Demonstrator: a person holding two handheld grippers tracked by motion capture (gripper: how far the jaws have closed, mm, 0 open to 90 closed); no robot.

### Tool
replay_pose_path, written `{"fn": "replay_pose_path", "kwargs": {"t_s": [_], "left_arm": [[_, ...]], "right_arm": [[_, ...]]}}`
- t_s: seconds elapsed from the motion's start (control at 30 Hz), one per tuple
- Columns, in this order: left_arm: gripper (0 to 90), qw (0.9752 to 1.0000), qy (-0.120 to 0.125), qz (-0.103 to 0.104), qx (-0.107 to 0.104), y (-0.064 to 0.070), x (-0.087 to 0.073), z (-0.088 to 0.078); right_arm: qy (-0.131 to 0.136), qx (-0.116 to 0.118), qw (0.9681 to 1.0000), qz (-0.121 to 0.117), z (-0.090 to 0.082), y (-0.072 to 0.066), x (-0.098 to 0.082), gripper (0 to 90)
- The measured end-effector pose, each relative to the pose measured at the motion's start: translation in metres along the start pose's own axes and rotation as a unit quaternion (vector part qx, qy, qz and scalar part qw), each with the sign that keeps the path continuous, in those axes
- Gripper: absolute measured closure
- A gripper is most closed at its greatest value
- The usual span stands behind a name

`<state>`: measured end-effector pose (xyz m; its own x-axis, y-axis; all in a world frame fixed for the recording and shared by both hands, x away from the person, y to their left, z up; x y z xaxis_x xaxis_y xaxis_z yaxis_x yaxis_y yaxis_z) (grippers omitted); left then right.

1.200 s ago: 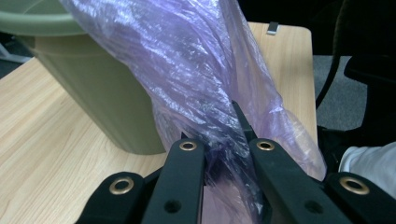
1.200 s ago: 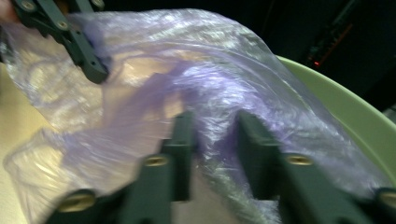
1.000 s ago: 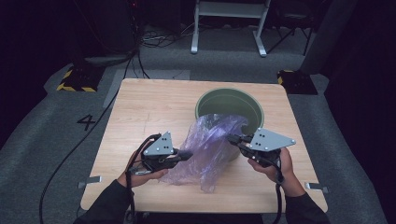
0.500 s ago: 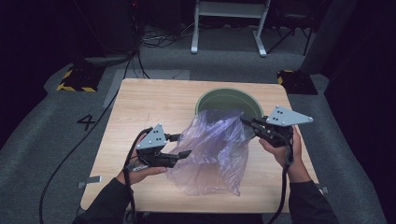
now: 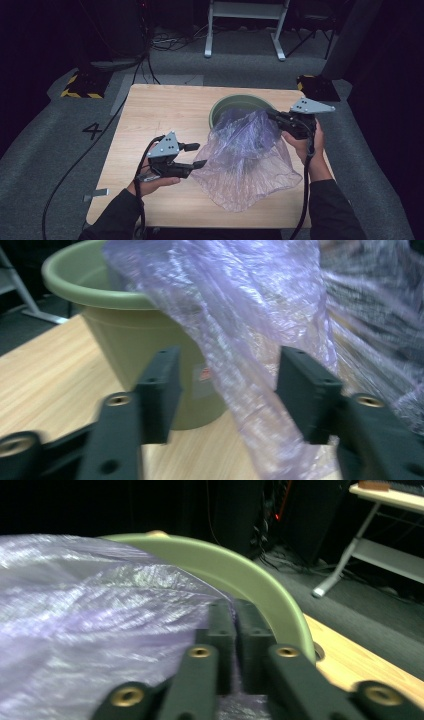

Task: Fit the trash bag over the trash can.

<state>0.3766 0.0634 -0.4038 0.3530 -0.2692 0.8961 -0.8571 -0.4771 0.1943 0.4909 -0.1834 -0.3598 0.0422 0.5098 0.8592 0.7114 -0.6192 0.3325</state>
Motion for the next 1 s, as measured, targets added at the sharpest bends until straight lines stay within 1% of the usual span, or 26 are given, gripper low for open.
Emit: {"fn": "replay_pose_path", "kwargs": {"t_s": [0.03,0.07,0.1,0.17,0.2,0.23,0.33,0.43,0.57,0.6,0.63,0.67,0.7,0.77,0.8,0.83,0.87,0.9,0.93,0.97,1.0], "left_arm": [[58.7,1.0000,-0.003,0.005,0.001,0.000,0.000,0.002],[67.4,1.0000,-0.005,0.006,-0.002,0.002,0.000,0.003],[72.6,0.9999,-0.006,0.011,-0.001,0.003,0.000,0.005],[80.4,0.9997,-0.012,0.022,-0.004,0.005,0.000,0.007],[82.4,0.9996,-0.013,0.026,-0.002,0.006,-0.001,0.008],[84.6,0.9996,-0.015,0.025,-0.001,0.006,-0.001,0.009],[89.0,0.9996,-0.016,0.022,-0.004,0.005,-0.001,0.011],[89.6,0.9996,-0.016,0.021,-0.002,0.005,-0.001,0.012],[89.7,0.9996,-0.017,0.020,-0.003,0.004,-0.001,0.013],[89.5,0.9997,-0.016,0.017,-0.005,0.004,-0.002,0.013],[88.4,0.9997,-0.015,0.017,-0.004,0.004,-0.002,0.013],[85.3,0.9997,-0.015,0.018,-0.002,0.004,-0.002,0.013],[82.8,0.9998,-0.013,0.017,-0.002,0.003,-0.002,0.012],[75.2,0.9999,-0.008,0.014,-0.005,0.004,-0.002,0.011],[73.2,0.9998,-0.008,0.014,-0.006,0.005,-0.002,0.009],[72.0,0.9998,-0.007,0.015,-0.014,0.007,-0.002,0.007],[67.5,0.9996,-0.007,0.018,-0.020,0.010,-0.002,0.005],[60.6,0.9997,-0.005,0.020,-0.014,0.012,-0.002,0.003],[51.3,0.9997,-0.006,0.023,-0.010,0.015,-0.002,0.001],[46.6,0.9995,-0.010,0.019,-0.021,0.019,-0.002,0.000],[41.1,0.9995,-0.010,0.019,-0.023,0.020,-0.001,-0.001]], "right_arm": [[-0.011,-0.003,0.9999,-0.002,0.002,0.000,-0.002,66.5],[-0.022,-0.008,0.9997,-0.002,0.003,0.000,-0.004,63.2],[-0.024,-0.009,0.9997,-0.004,0.001,-0.001,-0.004,60.3],[-0.019,-0.011,0.9997,-0.009,-0.006,-0.004,-0.003,48.8],[-0.020,-0.012,0.9997,-0.011,-0.011,-0.005,-0.002,44.6],[-0.018,-0.013,0.9997,-0.013,-0.017,-0.007,-0.001,42.5],[-0.004,-0.011,0.9997,-0.019,-0.035,-0.010,0.002,37.0],[0.007,-0.016,0.9997,-0.019,-0.053,-0.012,0.003,32.7],[0.033,-0.010,0.9993,-0.015,-0.082,-0.020,0.005,31.2],[0.043,-0.008,0.9990,-0.012,-0.090,-0.022,0.006,31.3],[0.038,-0.008,0.9992,-0.012,-0.099,-0.025,0.005,31.2],[0.028,-0.015,0.9994,-0.015,-0.107,-0.027,0.003,31.2],[0.029,-0.022,0.9992,-0.014,-0.116,-0.028,0.004,31.8],[0.043,-0.019,0.9989,-0.003,-0.131,-0.033,0.006,32.0],[0.050,-0.017,0.9986,0.000,-0.138,-0.035,0.007,31.1],[0.056,-0.014,0.9983,-0.003,-0.143,-0.039,0.008,30.6],[0.061,-0.013,0.9980,-0.008,-0.147,-0.043,0.009,30.5],[0.067,-0.008,0.9976,-0.012,-0.151,-0.047,0.010,29.7],[0.074,-0.001,0.9971,-0.017,-0.153,-0.052,0.011,29.3],[0.077,0.004,0.9968,-0.022,-0.155,-0.056,0.011,28.7],[0.083,0.009,0.9961,-0.029,-0.156,-0.060,0.013,27.5]]}}
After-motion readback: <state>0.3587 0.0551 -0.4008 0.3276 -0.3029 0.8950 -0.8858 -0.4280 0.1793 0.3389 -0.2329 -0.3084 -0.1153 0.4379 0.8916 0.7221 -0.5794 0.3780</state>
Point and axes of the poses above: each handheld gripper's, and its own axes: z roughly forward along the jaws, x roughly out of its top, y roughly to its right, the point moved 9 cm from there along z, roughly forward along the jaws, and after that the axes turned 13 degrees about -z, right-handed, at the moved point
